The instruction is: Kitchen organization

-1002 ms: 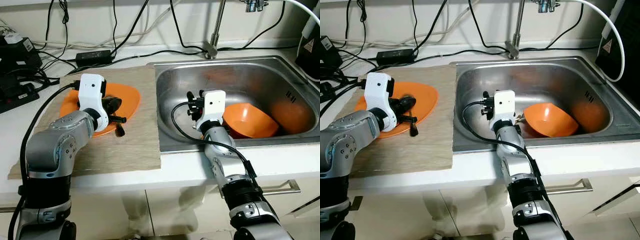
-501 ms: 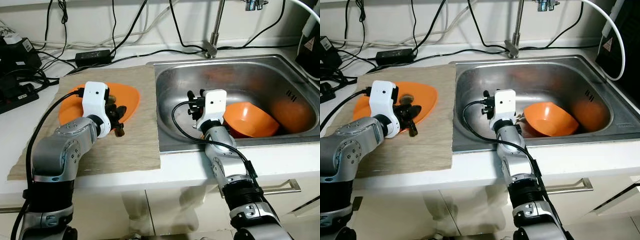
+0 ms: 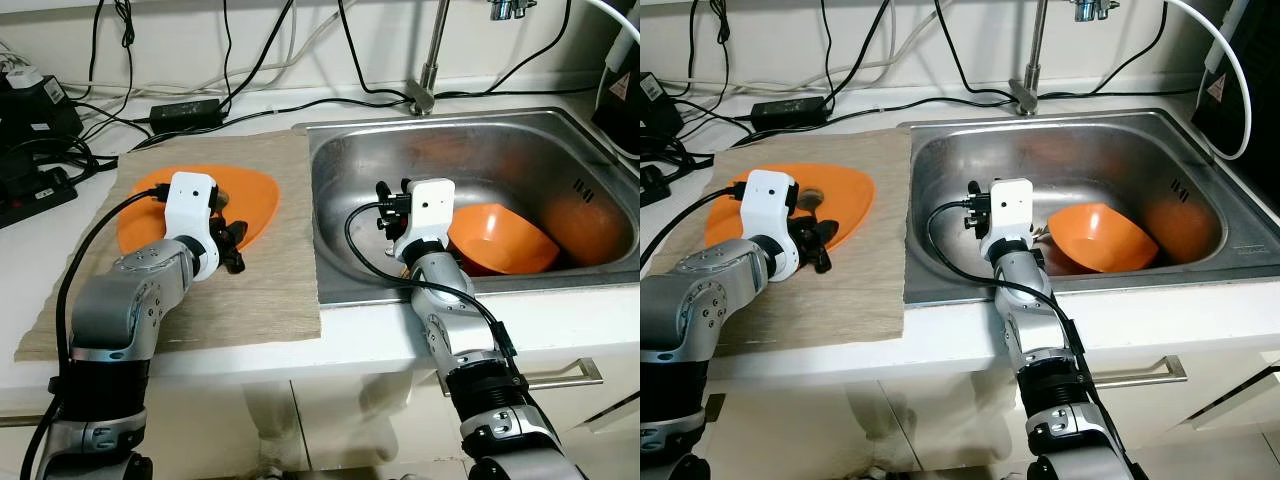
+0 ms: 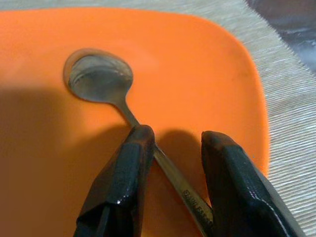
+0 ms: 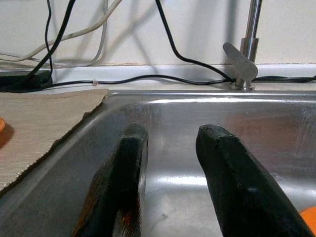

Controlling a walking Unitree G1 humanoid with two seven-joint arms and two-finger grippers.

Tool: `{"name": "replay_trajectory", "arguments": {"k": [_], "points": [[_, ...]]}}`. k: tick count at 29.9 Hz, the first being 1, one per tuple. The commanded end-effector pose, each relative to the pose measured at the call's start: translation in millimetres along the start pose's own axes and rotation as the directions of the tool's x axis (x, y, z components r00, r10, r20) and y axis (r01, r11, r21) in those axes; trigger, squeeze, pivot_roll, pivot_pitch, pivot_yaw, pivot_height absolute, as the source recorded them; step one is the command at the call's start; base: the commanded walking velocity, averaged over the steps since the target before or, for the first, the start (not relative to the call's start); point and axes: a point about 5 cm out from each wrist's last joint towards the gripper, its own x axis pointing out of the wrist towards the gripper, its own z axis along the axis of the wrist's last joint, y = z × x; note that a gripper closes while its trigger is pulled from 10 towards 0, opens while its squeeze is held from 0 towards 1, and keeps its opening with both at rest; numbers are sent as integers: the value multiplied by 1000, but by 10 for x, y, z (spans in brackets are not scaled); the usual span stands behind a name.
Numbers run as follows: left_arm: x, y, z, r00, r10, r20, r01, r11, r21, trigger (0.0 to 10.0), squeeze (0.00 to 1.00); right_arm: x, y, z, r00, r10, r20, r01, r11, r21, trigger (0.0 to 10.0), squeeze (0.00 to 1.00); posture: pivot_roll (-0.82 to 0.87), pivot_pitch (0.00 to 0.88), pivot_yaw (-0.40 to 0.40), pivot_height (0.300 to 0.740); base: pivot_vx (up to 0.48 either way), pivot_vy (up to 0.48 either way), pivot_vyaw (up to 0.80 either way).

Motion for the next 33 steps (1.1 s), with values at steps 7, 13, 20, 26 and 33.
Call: {"name": "replay_trajectory", "arguments": {"k": [7, 13, 20, 26, 33], "points": [[17, 39, -105, 997, 17, -76, -20, 999, -38, 10000, 0, -31, -7, -25, 1000, -3, -14, 3, 1000, 2, 10000, 0, -49, 0, 97, 740, 0, 0, 0], [32, 8, -209, 992, 6, -126, -12, 999, -50, 10000, 0, -37, -6, -29, 1000, -2, -19, 2, 1000, 1, 10000, 0, -52, 0, 95, 740, 0, 0, 0], [42, -36, -411, 974, -32, -223, 20, 998, -57, 10000, 0, -39, -15, -30, 1000, -7, -24, 7, 1000, 0, 10000, 0, -54, 0, 97, 740, 0, 0, 0], [57, -69, -342, 988, -35, -149, 30, 999, -38, 0, 27, -40, -15, -28, 1000, -9, -23, 9, 1000, 1, 10000, 0, -54, 0, 98, 740, 0, 0, 0], [78, -48, -117, 999, -26, 36, 28, 998, -60, 0, 0, -37, -30, -19, 1000, -16, -22, 16, 1000, 1, 10000, 0, -58, 0, 99, 740, 0, 0, 0]]}}
